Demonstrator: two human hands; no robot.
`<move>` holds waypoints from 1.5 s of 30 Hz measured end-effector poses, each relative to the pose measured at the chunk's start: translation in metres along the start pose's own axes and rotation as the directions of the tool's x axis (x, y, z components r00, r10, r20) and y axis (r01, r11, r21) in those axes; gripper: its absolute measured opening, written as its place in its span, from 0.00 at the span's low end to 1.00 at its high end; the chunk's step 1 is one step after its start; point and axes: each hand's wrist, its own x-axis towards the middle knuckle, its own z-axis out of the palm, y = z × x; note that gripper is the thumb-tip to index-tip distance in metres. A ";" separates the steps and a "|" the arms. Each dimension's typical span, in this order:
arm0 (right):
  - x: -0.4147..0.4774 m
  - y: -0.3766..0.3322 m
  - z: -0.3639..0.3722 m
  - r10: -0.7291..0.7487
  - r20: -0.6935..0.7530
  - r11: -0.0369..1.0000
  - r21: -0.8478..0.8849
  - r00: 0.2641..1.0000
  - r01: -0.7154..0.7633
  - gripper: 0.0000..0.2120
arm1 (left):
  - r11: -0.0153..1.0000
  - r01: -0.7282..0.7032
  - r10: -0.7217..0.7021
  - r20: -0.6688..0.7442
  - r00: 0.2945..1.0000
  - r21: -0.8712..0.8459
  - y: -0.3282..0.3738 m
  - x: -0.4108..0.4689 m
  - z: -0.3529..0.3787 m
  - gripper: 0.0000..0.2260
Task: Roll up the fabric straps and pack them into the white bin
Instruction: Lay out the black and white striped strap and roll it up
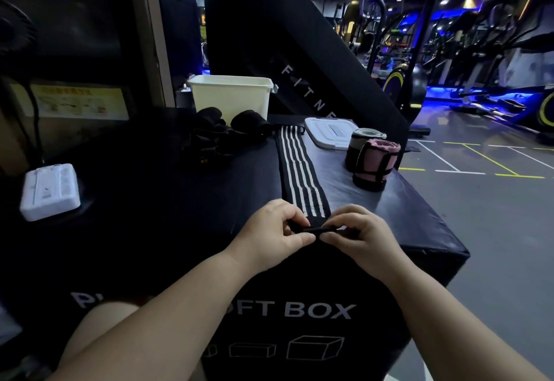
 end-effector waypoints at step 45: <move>0.025 0.016 -0.001 0.004 0.071 0.986 -0.167 0.997 0.008 0.08 | 0.983 0.049 -0.045 0.027 0.999 -0.178 -0.014 0.033 0.003 0.05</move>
